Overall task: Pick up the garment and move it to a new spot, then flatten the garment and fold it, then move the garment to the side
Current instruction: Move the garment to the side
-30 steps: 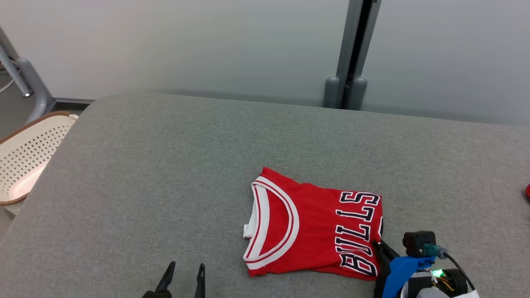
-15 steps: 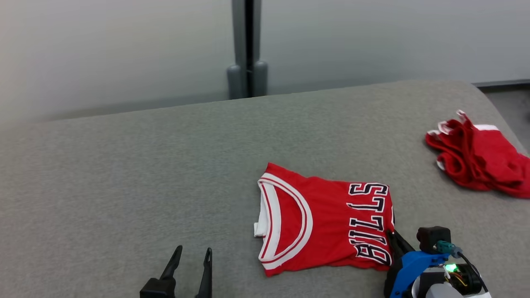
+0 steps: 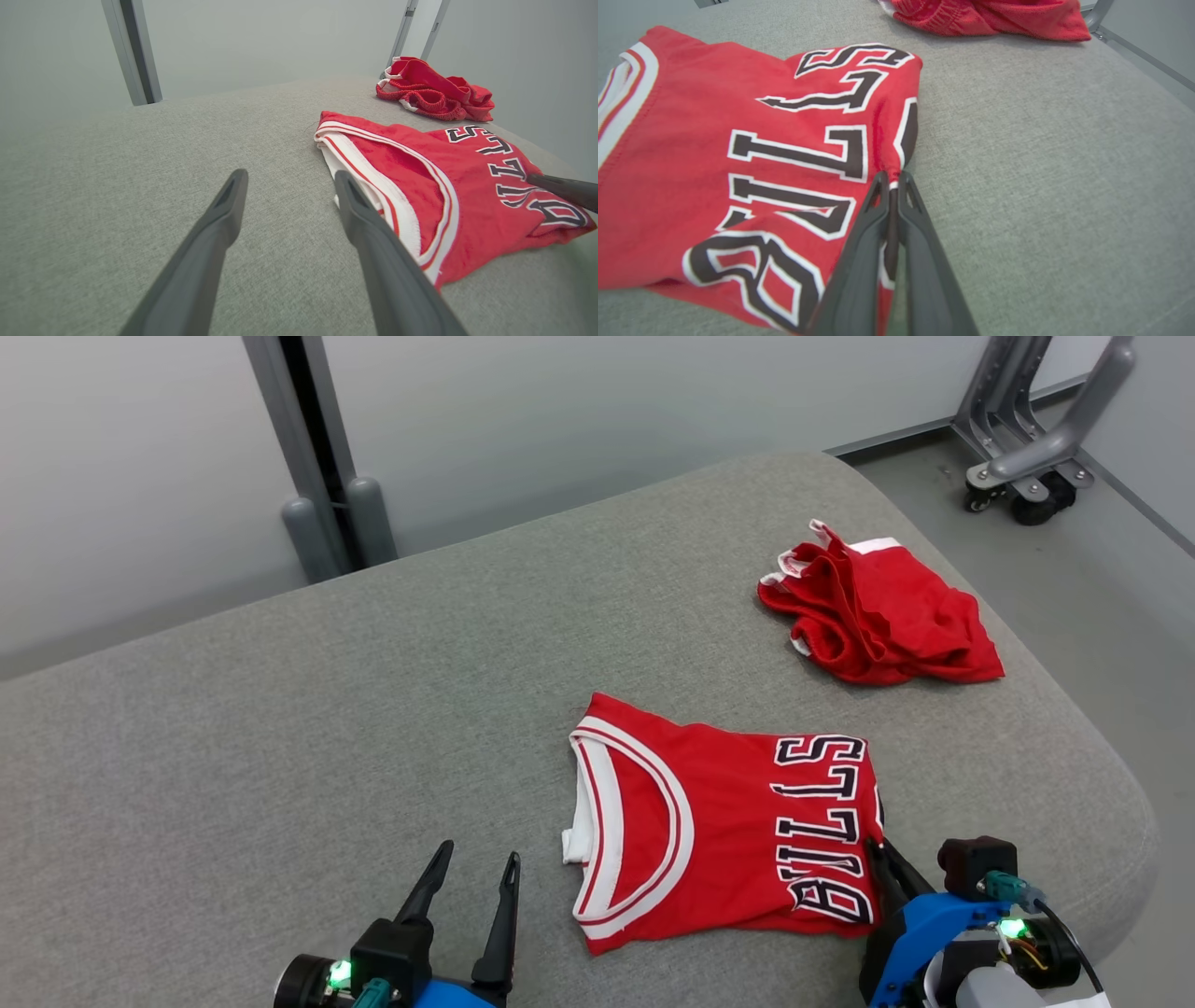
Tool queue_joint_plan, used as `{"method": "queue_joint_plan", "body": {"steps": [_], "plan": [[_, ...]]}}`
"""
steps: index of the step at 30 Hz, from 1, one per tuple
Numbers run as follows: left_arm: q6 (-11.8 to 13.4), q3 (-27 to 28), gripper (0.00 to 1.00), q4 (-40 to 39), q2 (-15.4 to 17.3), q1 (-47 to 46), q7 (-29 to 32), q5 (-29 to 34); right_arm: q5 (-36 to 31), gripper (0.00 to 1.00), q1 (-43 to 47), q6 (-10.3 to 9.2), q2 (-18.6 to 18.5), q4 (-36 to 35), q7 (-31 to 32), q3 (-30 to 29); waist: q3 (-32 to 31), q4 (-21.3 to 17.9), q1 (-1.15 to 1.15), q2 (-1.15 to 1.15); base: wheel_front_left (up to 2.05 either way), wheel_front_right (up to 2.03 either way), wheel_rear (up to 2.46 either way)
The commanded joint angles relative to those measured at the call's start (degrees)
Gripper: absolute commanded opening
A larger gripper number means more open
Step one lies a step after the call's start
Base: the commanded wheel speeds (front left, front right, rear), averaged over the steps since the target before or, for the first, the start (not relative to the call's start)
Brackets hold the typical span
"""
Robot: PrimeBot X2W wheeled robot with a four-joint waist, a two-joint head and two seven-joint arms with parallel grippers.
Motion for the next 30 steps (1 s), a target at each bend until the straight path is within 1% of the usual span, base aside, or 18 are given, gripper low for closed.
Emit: {"method": "queue_joint_plan", "body": {"steps": [1, 5, 9, 13, 17, 19, 22, 27, 28, 29, 30], "plan": [[-0.1, 0.0, 1.0, 0.0, 0.1, -1.0, -0.1, 0.3, 0.2, 0.0, 0.2, -0.1, -0.3, -0.4, 0.0, 0.0, 0.1, -0.2, -0.01, 0.0, 0.0, 0.0, 0.0], [-0.3, -0.2, 1.0, 0.3, 0.1, -1.2, -0.1, 0.7, -0.6, 0.0, -1.2, -0.1, -0.3, -1.5, 0.0, -0.3, 0.9, -0.3, -0.01, 0.0, 0.0, 0.0, 0.0], [-0.8, 0.1, 1.0, 0.9, 0.1, -1.3, -0.1, 1.5, -1.9, 0.0, -5.0, -0.06, -0.7, -3.3, 0.0, -0.7, 1.8, 0.8, -0.01, 0.0, 0.0, 0.0, 0.0], [-1.3, 0.8, 1.0, 1.5, 0.1, -1.9, -0.1, 2.7, -3.4, 0.0, -11.5, -0.06, -2.4, -4.3, 0.0, -1.1, 3.0, 2.8, -0.01, 0.0, 0.0, 0.0, 0.0], [-1.8, 1.5, 1.0, 2.1, 0.2, -2.4, -0.1, 3.9, -6.2, 0.0, -19.8, -0.06, -5.4, -2.6, 0.2, -3.3, 4.5, 5.4, -0.01, 0.0, 0.0, 0.0, 0.0], [-2.1, 1.7, 1.0, 2.4, 0.3, -2.6, -0.1, 4.2, -8.0, 0.0, -23.2, -0.06, -7.2, -1.2, 0.7, -5.4, 5.2, 6.7, -0.01, 0.0, 0.0, 0.0, 0.0], [-2.3, 1.9, 1.0, 2.4, 0.3, -3.0, -0.1, 4.7, -12.0, 0.0, -26.9, -0.07, -11.0, 0.6, 2.1, -9.9, 6.1, 8.5, -0.01, 0.0, 0.0, 0.0, 0.0], [-2.8, 2.5, 1.0, 2.2, 0.6, -3.6, -0.1, 5.4, -20.1, 0.0, -28.5, -0.07, -16.3, 1.5, 6.1, -21.7, 7.3, 10.7, -0.01, 0.0, 0.0, 0.0, 0.0], [-2.9, 2.8, 1.0, 2.0, 0.7, -3.7, -0.1, 5.5, -24.0, 0.93, -27.9, -0.07, -17.4, 0.2, 7.3, -27.6, 7.7, 11.0, -0.01, 0.0, 0.0, 0.0, 0.0], [-2.9, 3.0, 1.0, 1.9, 0.8, -3.8, -0.1, 5.5, -26.0, 1.0, -27.3, -0.07, -17.2, -0.5, 7.9, -30.4, 7.9, 11.1, -0.01, 0.0, 0.0, 0.0, 0.0], [-3.0, 3.1, 1.0, 1.9, 0.9, -4.0, -0.1, 5.6, -27.8, 1.0, -26.9, -0.06, -16.4, -1.5, 8.0, -33.0, 8.0, 11.2, -0.01, 0.0, 0.0, 0.0, 0.0]]}}
